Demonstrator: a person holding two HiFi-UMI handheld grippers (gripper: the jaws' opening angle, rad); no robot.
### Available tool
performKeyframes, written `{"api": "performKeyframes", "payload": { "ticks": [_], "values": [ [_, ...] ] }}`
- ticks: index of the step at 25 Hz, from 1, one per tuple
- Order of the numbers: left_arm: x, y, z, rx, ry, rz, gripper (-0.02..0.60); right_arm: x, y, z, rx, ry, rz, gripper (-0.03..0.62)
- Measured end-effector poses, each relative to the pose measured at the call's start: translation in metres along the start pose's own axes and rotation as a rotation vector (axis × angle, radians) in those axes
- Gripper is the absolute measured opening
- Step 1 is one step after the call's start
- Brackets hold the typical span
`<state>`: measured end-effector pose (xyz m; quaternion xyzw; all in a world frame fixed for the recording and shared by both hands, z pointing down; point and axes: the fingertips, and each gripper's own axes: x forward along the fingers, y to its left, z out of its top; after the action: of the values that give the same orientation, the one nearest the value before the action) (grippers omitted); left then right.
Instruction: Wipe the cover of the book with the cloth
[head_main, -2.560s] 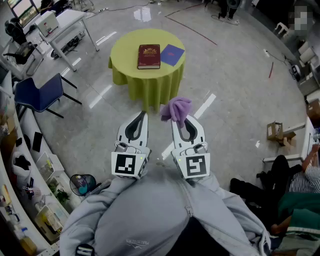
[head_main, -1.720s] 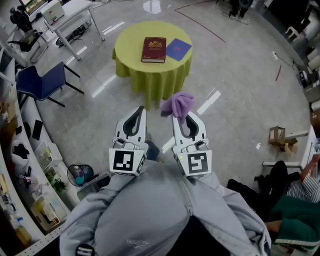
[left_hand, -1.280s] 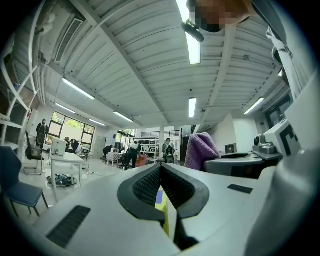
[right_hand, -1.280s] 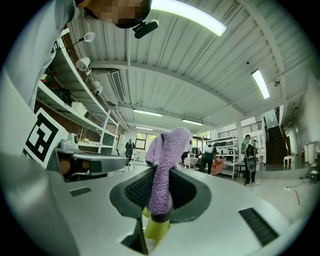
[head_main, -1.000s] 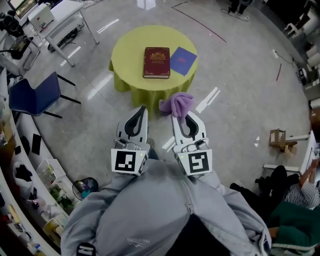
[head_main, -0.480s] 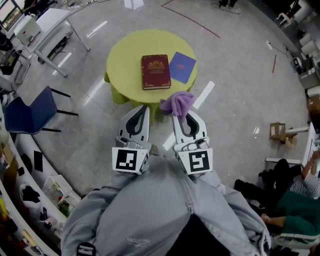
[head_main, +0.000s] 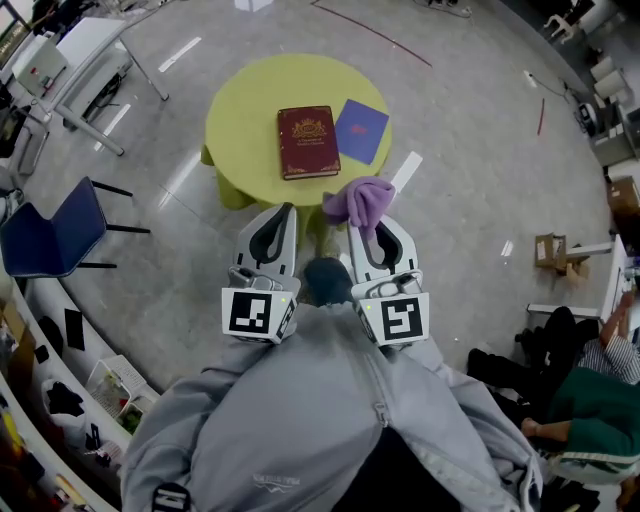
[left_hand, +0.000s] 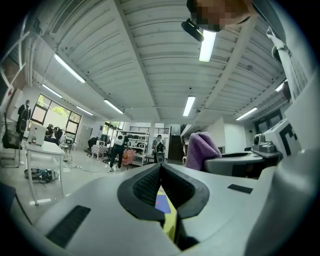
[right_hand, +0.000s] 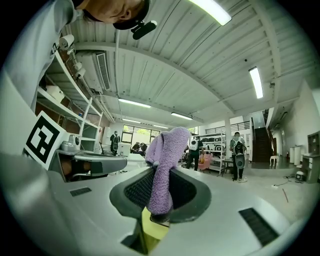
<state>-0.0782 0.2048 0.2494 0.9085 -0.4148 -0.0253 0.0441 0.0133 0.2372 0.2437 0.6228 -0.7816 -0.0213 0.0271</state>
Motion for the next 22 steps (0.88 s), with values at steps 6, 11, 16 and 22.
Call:
{"api": "performKeyframes", "payload": {
  "ticks": [6, 11, 16, 22],
  "values": [
    [0.006, 0.007, 0.005, 0.008, -0.017, 0.002, 0.018, 0.011, -0.002, 0.007, -0.007, -0.027, 0.003, 0.084],
    [0.021, 0.018, 0.008, 0.017, -0.025, 0.011, 0.018, 0.031, -0.007, 0.008, -0.011, -0.045, 0.016, 0.084],
    [0.048, 0.034, 0.005, 0.021, -0.019, 0.032, 0.018, 0.062, -0.02, 0.001, -0.008, -0.04, 0.041, 0.084],
    [0.099, 0.058, -0.002, 0.009, -0.002, 0.061, 0.018, 0.115, -0.046, -0.01, -0.011, -0.014, 0.082, 0.084]
  ]
}}
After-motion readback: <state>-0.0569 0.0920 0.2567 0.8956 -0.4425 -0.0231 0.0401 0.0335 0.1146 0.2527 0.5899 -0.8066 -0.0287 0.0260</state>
